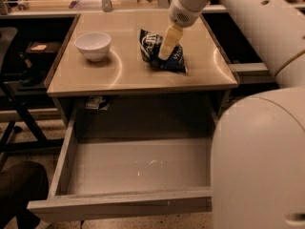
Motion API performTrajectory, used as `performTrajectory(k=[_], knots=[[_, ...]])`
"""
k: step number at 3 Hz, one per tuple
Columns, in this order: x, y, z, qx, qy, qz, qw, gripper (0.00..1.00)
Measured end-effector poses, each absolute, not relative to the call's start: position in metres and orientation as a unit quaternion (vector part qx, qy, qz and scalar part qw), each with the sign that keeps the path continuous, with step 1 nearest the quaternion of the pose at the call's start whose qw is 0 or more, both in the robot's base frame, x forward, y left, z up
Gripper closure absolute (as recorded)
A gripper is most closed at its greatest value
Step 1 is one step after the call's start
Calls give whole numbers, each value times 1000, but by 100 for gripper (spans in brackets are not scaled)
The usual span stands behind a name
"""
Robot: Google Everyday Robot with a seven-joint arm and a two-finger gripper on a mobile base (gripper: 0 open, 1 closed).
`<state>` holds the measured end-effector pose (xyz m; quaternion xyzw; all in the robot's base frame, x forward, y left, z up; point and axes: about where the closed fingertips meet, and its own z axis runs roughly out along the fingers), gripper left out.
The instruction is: Pick blue chip bag from top drawer and place on counter
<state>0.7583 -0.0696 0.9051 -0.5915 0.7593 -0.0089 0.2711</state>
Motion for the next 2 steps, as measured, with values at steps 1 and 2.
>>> performTrajectory(k=[1, 2], knots=[[728, -110, 999, -534, 790, -101, 285, 0], [707, -131, 1054, -511, 788, -141, 313, 0]])
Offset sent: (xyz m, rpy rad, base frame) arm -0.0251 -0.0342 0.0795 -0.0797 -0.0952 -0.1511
